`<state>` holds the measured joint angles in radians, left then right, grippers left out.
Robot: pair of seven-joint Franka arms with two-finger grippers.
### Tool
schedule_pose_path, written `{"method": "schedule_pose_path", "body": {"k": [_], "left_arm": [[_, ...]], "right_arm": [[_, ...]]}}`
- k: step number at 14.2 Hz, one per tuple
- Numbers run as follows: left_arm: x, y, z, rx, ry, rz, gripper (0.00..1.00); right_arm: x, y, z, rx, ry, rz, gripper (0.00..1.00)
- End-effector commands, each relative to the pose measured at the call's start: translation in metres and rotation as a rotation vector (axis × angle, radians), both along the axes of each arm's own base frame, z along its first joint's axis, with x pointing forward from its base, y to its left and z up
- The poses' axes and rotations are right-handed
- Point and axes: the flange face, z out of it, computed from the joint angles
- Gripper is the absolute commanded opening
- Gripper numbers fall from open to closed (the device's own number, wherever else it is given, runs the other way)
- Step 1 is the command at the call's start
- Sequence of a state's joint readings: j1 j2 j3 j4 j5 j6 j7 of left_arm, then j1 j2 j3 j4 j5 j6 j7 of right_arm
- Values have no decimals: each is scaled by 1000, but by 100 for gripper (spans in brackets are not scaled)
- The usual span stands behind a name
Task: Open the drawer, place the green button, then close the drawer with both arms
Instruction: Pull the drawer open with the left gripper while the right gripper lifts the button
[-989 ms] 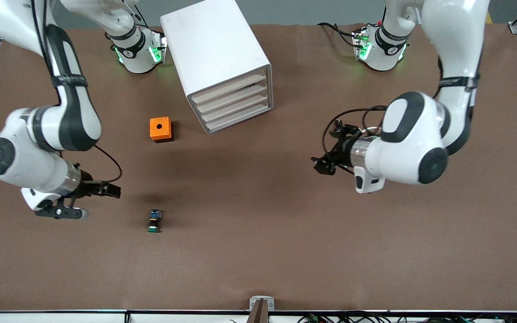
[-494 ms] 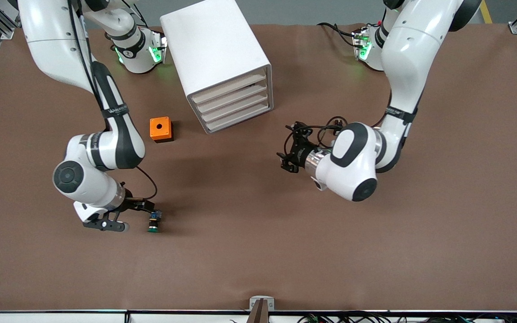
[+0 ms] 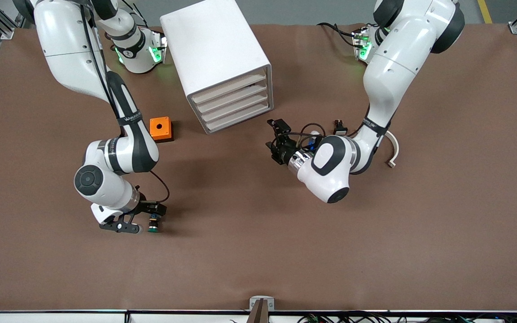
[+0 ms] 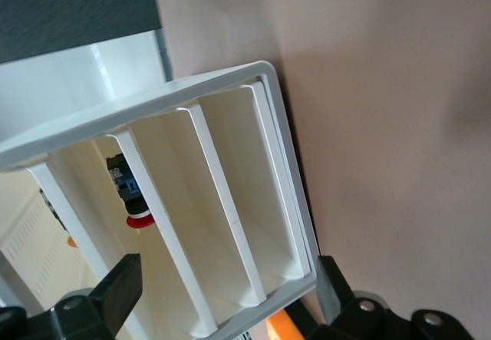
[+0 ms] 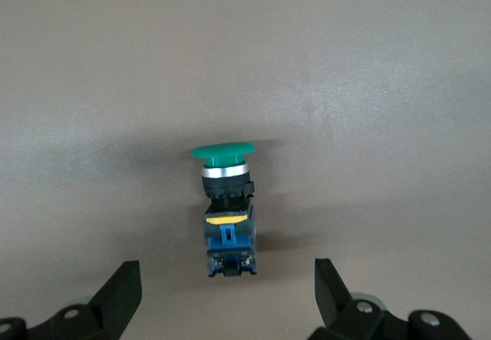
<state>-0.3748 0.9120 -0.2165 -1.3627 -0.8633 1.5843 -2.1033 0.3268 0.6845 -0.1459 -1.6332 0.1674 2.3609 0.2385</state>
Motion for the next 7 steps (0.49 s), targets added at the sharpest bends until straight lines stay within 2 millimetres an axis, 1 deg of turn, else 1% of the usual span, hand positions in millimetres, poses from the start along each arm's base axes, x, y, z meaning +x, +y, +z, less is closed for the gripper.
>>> {"method": "schedule_pose_path", "body": {"k": [1,2,4,5,6,7], "left_arm": [[-12,-13,-26,22,147,38,95],[-17,-18,-31,28,177,43,87],[-33,-27,-46,33,244,19,74],[-39,-29,-52,46,269,17,70],[-44,-31,-59,61,295,19,65],[-49,-34,-63,58,323,19,62]], "right_arm": [[2,14,-16,5,-11,-4,100],[2,15,-22,3,-19,-1,100],[2,15,-39,-8,-12,4,100],[1,16,-45,-13,-9,10,100],[4,16,-47,-15,-12,13,99],[4,16,-51,-20,-9,26,91]]}}
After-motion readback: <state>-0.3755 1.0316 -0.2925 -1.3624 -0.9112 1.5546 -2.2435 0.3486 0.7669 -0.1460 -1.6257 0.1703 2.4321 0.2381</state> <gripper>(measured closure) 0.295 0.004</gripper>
